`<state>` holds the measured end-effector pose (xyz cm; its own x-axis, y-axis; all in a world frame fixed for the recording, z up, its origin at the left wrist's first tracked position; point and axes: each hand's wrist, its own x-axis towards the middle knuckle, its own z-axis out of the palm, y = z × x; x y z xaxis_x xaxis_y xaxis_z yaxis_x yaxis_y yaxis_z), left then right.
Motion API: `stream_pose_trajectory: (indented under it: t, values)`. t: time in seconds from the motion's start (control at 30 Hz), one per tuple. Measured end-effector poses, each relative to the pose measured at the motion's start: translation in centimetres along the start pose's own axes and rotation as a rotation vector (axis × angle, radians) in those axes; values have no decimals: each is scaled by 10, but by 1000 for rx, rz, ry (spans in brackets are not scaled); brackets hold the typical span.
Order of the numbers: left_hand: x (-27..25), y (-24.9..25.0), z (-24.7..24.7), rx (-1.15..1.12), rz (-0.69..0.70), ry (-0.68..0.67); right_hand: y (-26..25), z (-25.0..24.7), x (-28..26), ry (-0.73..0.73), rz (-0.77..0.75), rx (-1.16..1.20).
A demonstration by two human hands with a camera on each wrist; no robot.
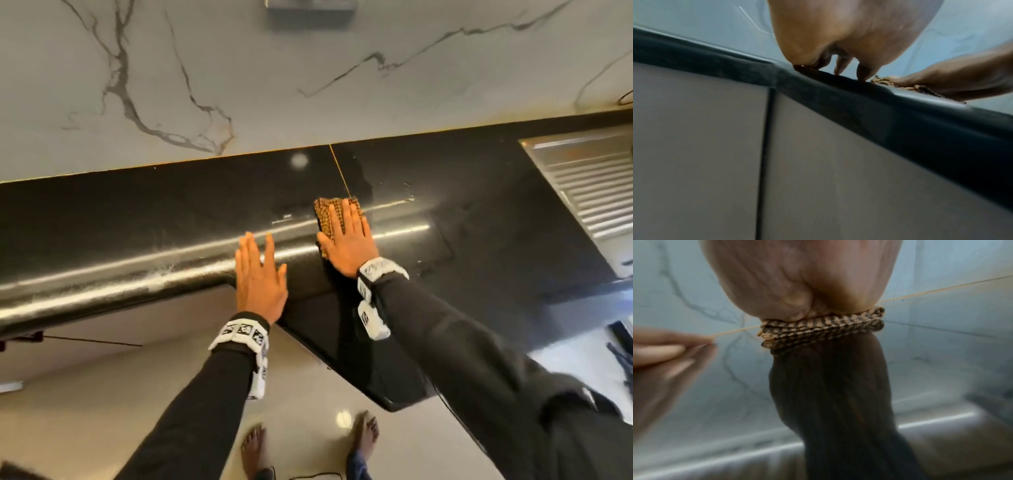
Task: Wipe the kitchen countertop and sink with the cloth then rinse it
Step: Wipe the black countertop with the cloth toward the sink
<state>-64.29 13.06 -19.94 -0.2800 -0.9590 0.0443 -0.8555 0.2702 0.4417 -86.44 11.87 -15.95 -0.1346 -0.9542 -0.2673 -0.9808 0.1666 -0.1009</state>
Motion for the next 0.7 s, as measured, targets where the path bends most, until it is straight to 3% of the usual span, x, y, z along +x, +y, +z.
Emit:
stream_pose_trajectory:
  t: [0.17, 0.23, 0.4, 0.5, 0.6, 0.63, 0.7]
  values:
    - [-45, 91, 25, 68, -54, -65, 38, 44, -181, 77, -104, 5]
    - [-61, 131, 38, 140, -12, -86, 58, 49, -221, 74, -133, 6]
    - [-66, 151, 55, 272, -13, -70, 66, 48, -225, 121, -203, 72]
    - [-77, 159, 60, 273, -9, -53, 131, 55, -257, 168, -203, 82]
    - [-76, 173, 63, 283, -32, -58, 228, 41, -272, 218, -32, 76]
    - [-79, 174, 64, 281, -46, -58, 242, 39, -276, 238, 70, 83]
    - [-85, 171, 65, 301, -53, -55, 216, 43, -278, 234, 216, 115]
